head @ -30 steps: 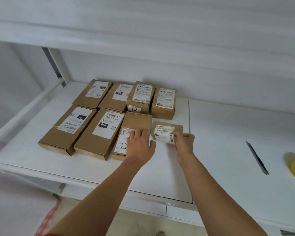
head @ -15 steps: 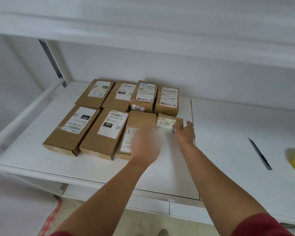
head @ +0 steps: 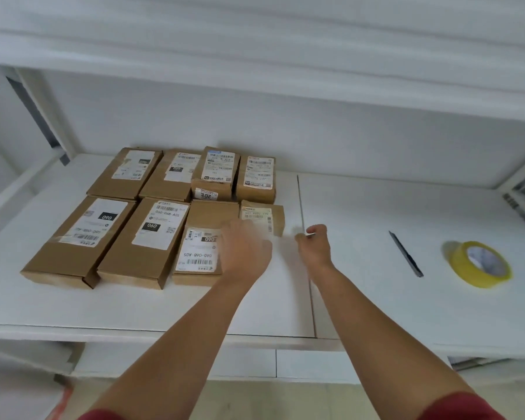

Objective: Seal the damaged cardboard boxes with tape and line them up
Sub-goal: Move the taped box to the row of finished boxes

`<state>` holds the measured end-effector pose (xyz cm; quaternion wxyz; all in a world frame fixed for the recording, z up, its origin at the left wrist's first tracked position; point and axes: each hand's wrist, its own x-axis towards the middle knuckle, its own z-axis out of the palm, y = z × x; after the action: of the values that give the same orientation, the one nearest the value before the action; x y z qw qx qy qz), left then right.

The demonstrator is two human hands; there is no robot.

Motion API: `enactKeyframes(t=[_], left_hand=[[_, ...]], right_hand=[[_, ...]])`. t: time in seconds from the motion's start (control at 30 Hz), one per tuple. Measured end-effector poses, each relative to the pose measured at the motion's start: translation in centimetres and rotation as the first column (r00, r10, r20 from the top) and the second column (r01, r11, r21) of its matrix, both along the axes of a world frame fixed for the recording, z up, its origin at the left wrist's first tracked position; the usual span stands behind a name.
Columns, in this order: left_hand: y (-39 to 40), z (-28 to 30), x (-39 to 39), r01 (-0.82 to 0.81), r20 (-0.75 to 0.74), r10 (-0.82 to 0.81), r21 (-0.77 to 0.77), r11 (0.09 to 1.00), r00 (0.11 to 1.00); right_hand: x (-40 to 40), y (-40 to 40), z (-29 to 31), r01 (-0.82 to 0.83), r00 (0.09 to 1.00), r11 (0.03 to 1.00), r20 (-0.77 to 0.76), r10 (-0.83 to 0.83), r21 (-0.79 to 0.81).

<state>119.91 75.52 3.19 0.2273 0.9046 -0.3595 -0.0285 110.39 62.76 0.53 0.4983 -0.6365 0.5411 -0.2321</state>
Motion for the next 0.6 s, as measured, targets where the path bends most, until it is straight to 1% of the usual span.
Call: enactKeyframes(t=[0.13,0.27,0.33,0.4,0.47,0.53,0.6], left_hand=[[-3.0,0.5,-3.9,0.076,-0.043,-0.079,-0.077,0.994,0.996],[-6.4,0.6,-8.8,0.110,-0.108,-0.129,-0.174,0.979,0.986],[-8.5,0.4,-11.6,0.128,-0.107,-0.148,-0.169,0.977,0.983],[-11.0,0.3,-15.1,0.132,-0.149,-0.154,-0.144,0.981,0.977],[-13.7,0.1,-18.8,0.098,-0.279,-0.137,-0.148,0.984,0.950],[-16.1,-0.2,-22.7,0.090,-0.373,-0.126,-0.115,0.989,0.919],[-18.1,-0.4,-26.6,0.099,-0.407,-0.116,-0.063,0.993,0.906]], right_hand=[[-5.0,-2.2,1.4,-0.022,0.998,0.992,-0.065,0.013,-0.127],[-11.1,-5.1,2.6,-0.039,0.999,0.991,-0.034,0.035,-0.131],[-14.3,-6.9,3.1,-0.119,0.992,0.978,-0.056,0.111,-0.174],[-18.0,-9.1,3.4,-0.236,0.970,0.937,-0.124,0.210,-0.259],[-22.1,-11.6,3.4,-0.312,0.946,0.880,-0.199,0.255,-0.357],[-26.6,-14.3,3.4,-0.355,0.923,0.795,-0.317,0.217,-0.492],[-31.0,-16.8,3.1,-0.344,0.910,0.698,-0.406,0.084,-0.628]])
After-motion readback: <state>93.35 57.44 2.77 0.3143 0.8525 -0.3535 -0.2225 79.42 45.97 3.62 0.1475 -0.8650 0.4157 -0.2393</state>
